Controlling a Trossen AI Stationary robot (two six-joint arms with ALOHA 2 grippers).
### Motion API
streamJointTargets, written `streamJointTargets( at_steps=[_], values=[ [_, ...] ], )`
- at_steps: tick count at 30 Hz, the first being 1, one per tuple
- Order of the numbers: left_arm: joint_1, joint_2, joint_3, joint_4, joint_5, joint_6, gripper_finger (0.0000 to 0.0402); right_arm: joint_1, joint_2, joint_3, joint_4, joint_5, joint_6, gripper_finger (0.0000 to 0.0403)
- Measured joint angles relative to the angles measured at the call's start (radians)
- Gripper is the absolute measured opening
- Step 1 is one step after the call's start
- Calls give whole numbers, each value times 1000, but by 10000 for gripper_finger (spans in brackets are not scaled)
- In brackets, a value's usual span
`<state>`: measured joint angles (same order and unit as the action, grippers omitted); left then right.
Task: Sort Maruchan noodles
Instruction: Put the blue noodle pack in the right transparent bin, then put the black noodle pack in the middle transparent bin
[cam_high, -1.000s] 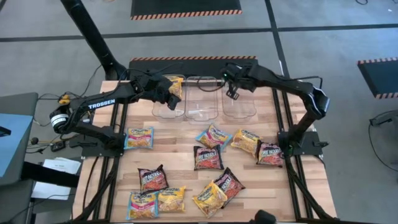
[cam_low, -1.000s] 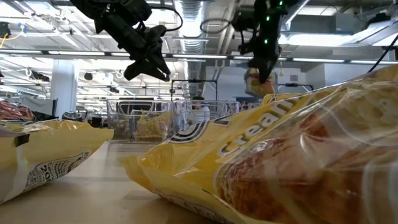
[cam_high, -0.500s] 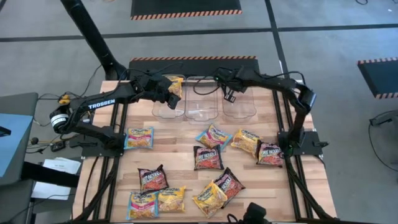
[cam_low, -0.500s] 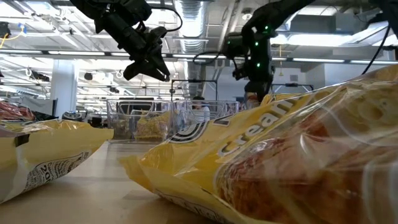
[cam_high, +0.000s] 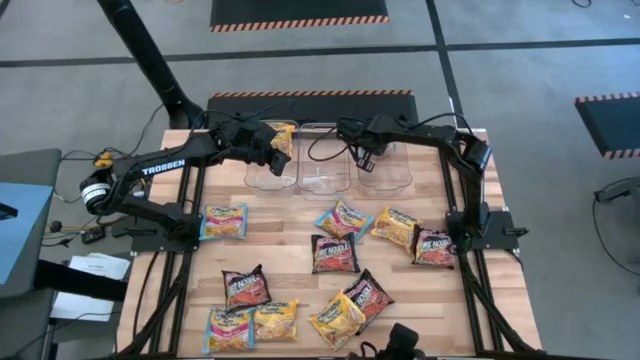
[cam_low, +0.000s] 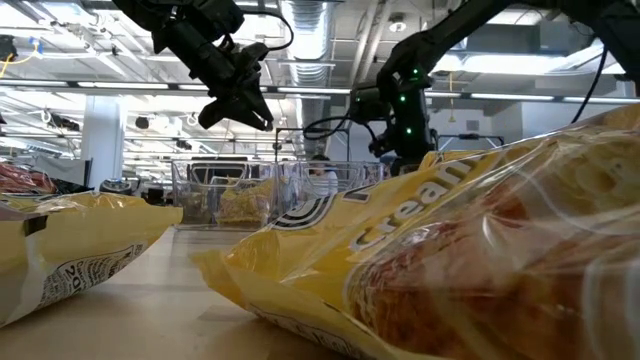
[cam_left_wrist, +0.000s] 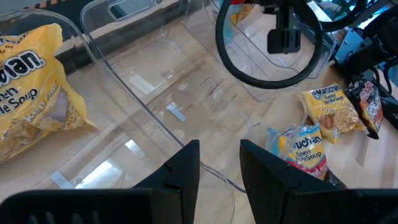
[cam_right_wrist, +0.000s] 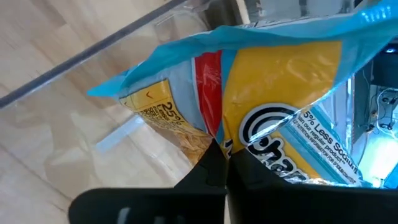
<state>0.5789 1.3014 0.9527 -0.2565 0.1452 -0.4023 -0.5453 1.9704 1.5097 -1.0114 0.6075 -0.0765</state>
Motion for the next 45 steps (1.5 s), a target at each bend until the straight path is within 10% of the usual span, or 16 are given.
streamJointTargets(
  at_steps=[33, 45],
  values=[
    [0, 0, 0, 1, 8, 17, 102, 29, -96, 117, -179, -66, 24, 130],
    [0, 0, 0, 47, 36, 77, 186, 114, -296, 201, -187, -70, 68, 129]
  ],
)
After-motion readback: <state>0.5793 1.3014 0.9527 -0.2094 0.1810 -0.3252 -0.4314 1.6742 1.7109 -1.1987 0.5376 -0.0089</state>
